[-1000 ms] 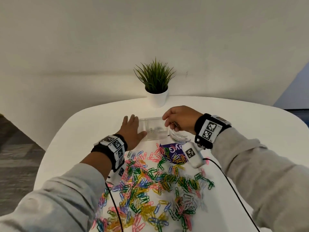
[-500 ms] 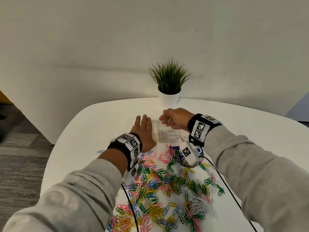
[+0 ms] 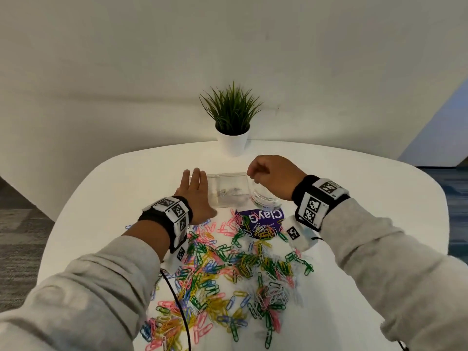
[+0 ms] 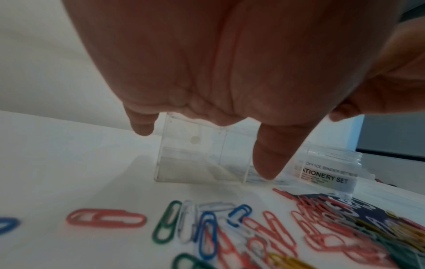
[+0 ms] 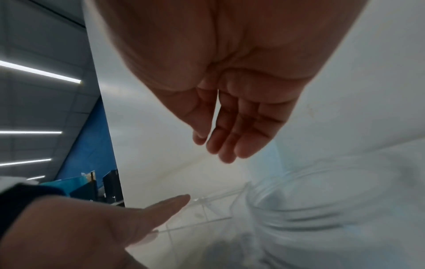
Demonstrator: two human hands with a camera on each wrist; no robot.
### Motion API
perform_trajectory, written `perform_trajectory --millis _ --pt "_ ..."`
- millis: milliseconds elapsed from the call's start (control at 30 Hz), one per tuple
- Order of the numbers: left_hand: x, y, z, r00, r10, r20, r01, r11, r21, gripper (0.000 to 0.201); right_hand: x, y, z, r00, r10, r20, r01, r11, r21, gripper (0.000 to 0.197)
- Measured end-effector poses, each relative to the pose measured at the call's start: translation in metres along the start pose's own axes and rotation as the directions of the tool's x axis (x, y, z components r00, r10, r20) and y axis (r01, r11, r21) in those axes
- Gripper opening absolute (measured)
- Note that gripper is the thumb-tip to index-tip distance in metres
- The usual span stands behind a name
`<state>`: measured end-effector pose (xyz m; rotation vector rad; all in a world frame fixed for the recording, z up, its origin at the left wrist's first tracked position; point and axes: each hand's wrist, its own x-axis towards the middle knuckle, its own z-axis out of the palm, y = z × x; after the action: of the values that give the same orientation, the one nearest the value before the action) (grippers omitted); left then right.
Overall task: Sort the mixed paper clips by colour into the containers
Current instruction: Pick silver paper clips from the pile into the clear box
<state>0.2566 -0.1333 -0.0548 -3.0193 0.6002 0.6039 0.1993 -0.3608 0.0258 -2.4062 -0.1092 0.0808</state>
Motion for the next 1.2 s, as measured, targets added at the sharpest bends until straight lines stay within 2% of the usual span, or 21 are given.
perform_trajectory --millis 100,167,233,267,333,400,467,533,633,767,867,967,1067,1200 --pt "-0.013 0.007 -0.01 1.0 0.015 -0.003 -0.014 0.995 0.102 0.109 -0.046 0.037 -0.014 0.985 0.1 0.141 -0.072 0.979 -0.191 0.017" --pt "-0.027 0.017 -0.016 0.99 0.072 -0.124 -0.041 0.972 0.233 0.106 -0.071 0.063 -0.015 0.965 0.182 0.189 -0.11 0.935 -0.337 0.016" --pt "-0.041 0.035 -0.018 0.93 0.223 -0.292 -0.151 0.956 0.25 0.097 -0.087 0.082 -0.011 0.955 0.227 0.188 -0.143 0.915 -0.377 0.016" --pt "-0.048 0.047 -0.018 0.897 0.294 -0.33 -0.233 0.949 0.212 0.086 -0.09 0.087 -0.007 0.953 0.239 0.188 -0.154 0.912 -0.379 0.015" --pt "-0.06 0.073 -0.013 0.869 0.4 -0.291 -0.379 0.916 0.129 0.052 -0.093 0.094 0.0 0.95 0.256 0.179 -0.17 0.905 -0.389 0.016" --pt "-0.065 0.092 -0.001 0.891 0.42 -0.172 -0.414 0.908 0.072 0.032 -0.093 0.099 0.007 0.951 0.267 0.153 -0.187 0.897 -0.401 0.015" --pt "-0.066 0.103 0.012 0.884 0.446 -0.136 -0.447 0.894 0.027 0.03 -0.094 0.102 0.012 0.955 0.271 0.118 -0.212 0.907 -0.365 0.011" --pt "-0.065 0.11 0.021 0.854 0.496 -0.157 -0.504 0.864 -0.012 0.03 -0.096 0.102 0.014 0.957 0.264 0.116 -0.21 0.914 -0.346 0.01" --pt "-0.062 0.118 0.029 0.823 0.549 -0.146 -0.553 0.833 0.014 0.029 -0.1 0.101 0.013 0.962 0.247 0.112 -0.195 0.917 -0.348 0.008" --pt "-0.058 0.114 0.031 0.826 0.535 -0.175 -0.539 0.842 0.029 0.025 -0.105 0.101 0.009 0.968 0.251 0.005 -0.242 0.939 -0.247 0.008" --pt "-0.056 0.11 0.032 0.838 0.509 -0.196 -0.511 0.859 0.044 0.024 -0.106 0.098 0.01 0.971 0.231 0.063 -0.211 0.949 -0.235 0.02" --pt "-0.055 0.106 0.035 0.844 0.487 -0.225 -0.488 0.871 0.058 0.021 -0.103 0.097 0.015 0.967 0.223 0.12 -0.181 0.94 -0.289 0.017" --pt "-0.056 0.103 0.038 0.827 0.491 -0.272 -0.498 0.866 0.047 0.021 -0.101 0.097 0.019 0.949 0.262 0.174 -0.201 0.931 -0.305 0.018" --pt "-0.059 0.103 0.037 0.797 0.524 -0.301 -0.538 0.842 0.041 0.018 -0.102 0.096 0.021 0.951 0.261 0.167 -0.192 0.919 -0.343 0.029"
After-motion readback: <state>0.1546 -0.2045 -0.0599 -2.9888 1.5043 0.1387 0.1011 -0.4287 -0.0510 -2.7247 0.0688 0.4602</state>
